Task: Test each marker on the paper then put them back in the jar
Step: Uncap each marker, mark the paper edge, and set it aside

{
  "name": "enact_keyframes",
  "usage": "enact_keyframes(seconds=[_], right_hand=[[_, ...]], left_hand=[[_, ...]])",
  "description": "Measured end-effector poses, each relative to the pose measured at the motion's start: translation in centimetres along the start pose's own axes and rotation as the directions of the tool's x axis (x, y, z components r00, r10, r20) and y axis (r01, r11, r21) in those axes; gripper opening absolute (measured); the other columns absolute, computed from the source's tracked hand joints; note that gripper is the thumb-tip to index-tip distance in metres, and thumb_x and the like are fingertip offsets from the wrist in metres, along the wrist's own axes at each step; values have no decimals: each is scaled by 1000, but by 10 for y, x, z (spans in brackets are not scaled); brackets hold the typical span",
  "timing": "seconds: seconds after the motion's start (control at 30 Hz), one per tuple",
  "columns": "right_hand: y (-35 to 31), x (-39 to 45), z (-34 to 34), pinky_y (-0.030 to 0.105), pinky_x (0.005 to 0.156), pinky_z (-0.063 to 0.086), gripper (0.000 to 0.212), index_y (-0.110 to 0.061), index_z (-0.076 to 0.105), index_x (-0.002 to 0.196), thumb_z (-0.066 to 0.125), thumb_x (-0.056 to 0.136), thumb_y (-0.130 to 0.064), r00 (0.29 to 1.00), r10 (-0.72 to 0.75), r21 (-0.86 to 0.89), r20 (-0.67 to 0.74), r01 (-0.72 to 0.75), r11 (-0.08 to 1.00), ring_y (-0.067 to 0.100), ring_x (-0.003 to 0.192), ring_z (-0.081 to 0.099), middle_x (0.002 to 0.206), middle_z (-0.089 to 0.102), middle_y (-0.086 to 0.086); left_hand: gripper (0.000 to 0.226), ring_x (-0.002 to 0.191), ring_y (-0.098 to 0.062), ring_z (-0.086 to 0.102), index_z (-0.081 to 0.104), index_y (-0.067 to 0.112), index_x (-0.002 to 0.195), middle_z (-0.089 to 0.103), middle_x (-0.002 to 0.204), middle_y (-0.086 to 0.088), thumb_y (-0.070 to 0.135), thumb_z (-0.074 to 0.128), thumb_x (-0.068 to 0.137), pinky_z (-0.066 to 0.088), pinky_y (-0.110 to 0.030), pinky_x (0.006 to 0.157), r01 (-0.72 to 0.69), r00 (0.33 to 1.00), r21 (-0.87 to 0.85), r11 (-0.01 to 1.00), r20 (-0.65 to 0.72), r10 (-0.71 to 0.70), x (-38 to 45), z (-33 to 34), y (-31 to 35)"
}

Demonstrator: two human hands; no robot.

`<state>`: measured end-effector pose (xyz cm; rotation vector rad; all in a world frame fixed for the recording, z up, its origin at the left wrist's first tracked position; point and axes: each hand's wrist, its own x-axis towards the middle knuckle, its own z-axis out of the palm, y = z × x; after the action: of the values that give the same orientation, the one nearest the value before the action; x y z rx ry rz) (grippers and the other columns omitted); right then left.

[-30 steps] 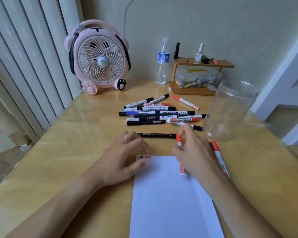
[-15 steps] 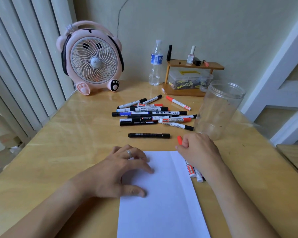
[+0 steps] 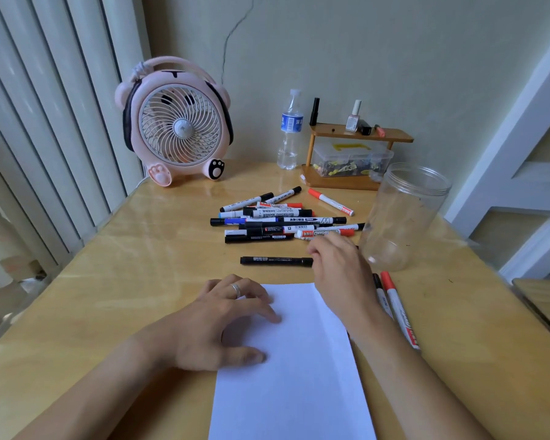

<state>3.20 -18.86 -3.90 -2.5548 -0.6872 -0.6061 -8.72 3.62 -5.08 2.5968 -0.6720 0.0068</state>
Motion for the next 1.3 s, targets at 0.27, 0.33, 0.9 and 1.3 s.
enact_keyframes(seconds=[0.27, 0.33, 0.9, 1.3], right_hand=[[-6, 6, 31, 36, 79, 49, 40, -21, 67, 123, 58, 91, 1, 967, -138, -95, 214, 161, 982, 22, 112, 51, 120, 65, -7], [-8, 6, 28, 33, 74, 42, 24, -20, 65, 115, 56, 96, -6, 967, -129, -78, 219, 149, 986, 20, 112, 51, 116, 60, -6], [-52, -26, -1, 27, 63, 54, 18, -5, 57, 104, 72, 95, -10, 886, 224, 870, 405, -449, 203, 18, 68, 61, 82, 66, -1], [-47, -29, -4, 42, 68, 50, 23, -28, 62, 97, 47, 99, -46, 926, -250, 385, 283, 129, 914, 14, 77, 56, 82, 62, -9]], left_hand=[[50, 140, -1, 28, 52, 52, 132, 36, 139, 27, 57, 71, 86, 20, -38, 117, -14, 1000, -11, 1000, 4, 14, 0, 0, 2], [44, 139, -2, 31, 55, 52, 129, 39, 136, 27, 57, 69, 88, 22, -36, 115, -25, 1000, -25, 999, -1, 25, -1, -1, 2], [27, 93, -9, 41, 54, 31, 104, 44, 96, 21, 49, 34, 105, 38, -37, 78, 152, 903, 88, 984, -418, -102, 10, 11, -14], [36, 81, -15, 55, 56, 22, 102, 57, 92, 12, 44, 28, 108, 47, -38, 72, 80, 931, 18, 997, -358, -69, 8, 7, -12]])
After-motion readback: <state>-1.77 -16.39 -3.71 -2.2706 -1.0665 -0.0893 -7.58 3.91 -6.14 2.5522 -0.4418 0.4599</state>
